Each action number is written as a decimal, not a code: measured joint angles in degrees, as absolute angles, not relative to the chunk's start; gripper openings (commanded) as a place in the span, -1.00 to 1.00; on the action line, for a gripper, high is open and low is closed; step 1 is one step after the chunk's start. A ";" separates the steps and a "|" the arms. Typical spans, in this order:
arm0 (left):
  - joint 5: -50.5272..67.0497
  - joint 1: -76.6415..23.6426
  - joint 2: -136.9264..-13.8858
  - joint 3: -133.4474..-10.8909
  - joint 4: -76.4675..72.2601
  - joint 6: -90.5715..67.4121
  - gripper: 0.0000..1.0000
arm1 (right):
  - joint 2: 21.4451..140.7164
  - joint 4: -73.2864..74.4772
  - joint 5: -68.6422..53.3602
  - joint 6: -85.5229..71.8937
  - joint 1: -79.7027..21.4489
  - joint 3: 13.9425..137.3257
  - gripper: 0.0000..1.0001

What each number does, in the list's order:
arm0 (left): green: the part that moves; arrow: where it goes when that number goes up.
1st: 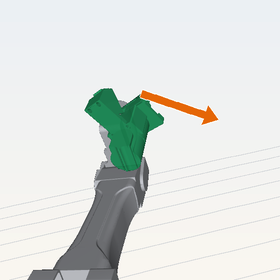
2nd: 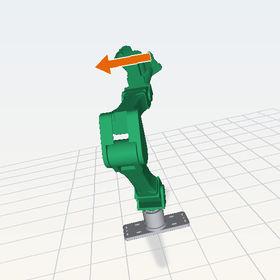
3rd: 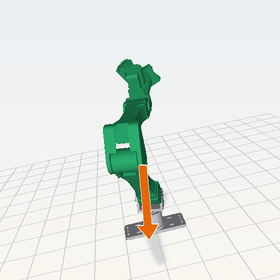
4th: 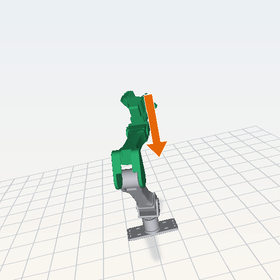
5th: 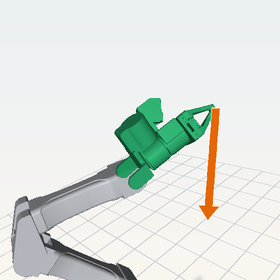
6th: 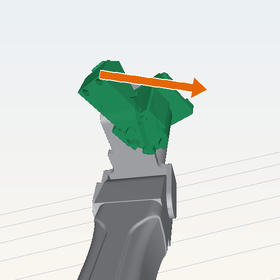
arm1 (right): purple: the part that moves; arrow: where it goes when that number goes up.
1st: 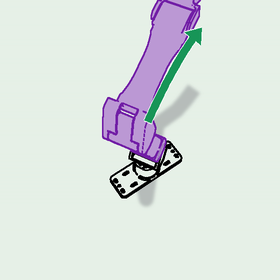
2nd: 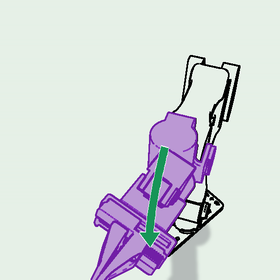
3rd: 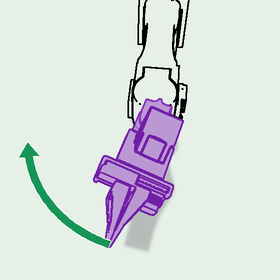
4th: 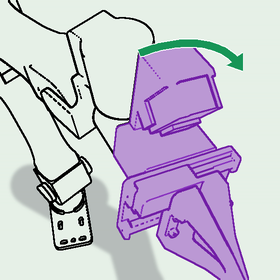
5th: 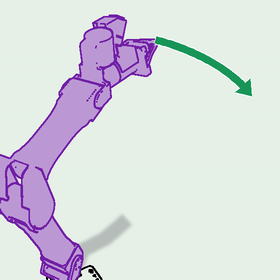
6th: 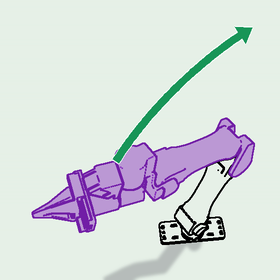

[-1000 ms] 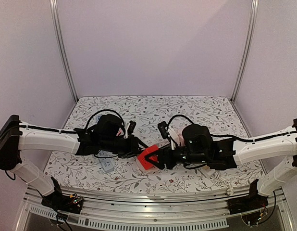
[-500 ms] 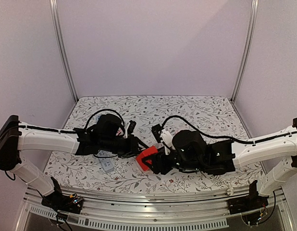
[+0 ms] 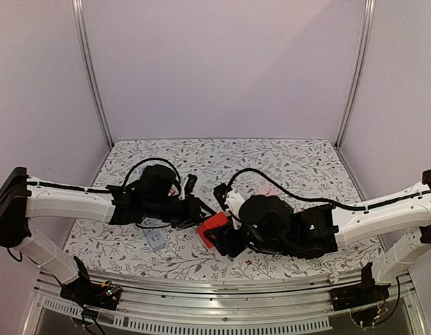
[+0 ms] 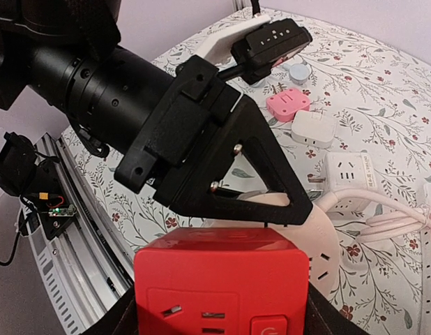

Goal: Pull the plug off the socket
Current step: Remove the plug from the socket.

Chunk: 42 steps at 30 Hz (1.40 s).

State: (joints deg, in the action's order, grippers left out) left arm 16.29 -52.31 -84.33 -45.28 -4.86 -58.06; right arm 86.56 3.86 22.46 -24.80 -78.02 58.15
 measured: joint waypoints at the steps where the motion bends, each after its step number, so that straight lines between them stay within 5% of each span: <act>1: 16.29 -52.31 -84.33 -45.28 -4.86 -58.06 -0.80 | 86.56 3.90 22.46 -24.80 -78.02 58.19 -0.52; 21: 15.73 -52.31 -83.00 -45.25 -4.71 -54.48 -0.84 | 83.85 -1.72 9.67 -31.86 -71.81 54.33 -0.52; 42: 15.11 -52.21 -82.94 -45.28 -2.92 -56.01 -0.87 | 86.06 2.31 17.96 -29.28 -76.03 57.84 -0.55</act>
State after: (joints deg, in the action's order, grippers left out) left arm 15.11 -52.21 -82.94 -45.28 -2.92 -56.01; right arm 86.06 2.31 17.96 -29.28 -76.03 57.84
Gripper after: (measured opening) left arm 0.283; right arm 0.619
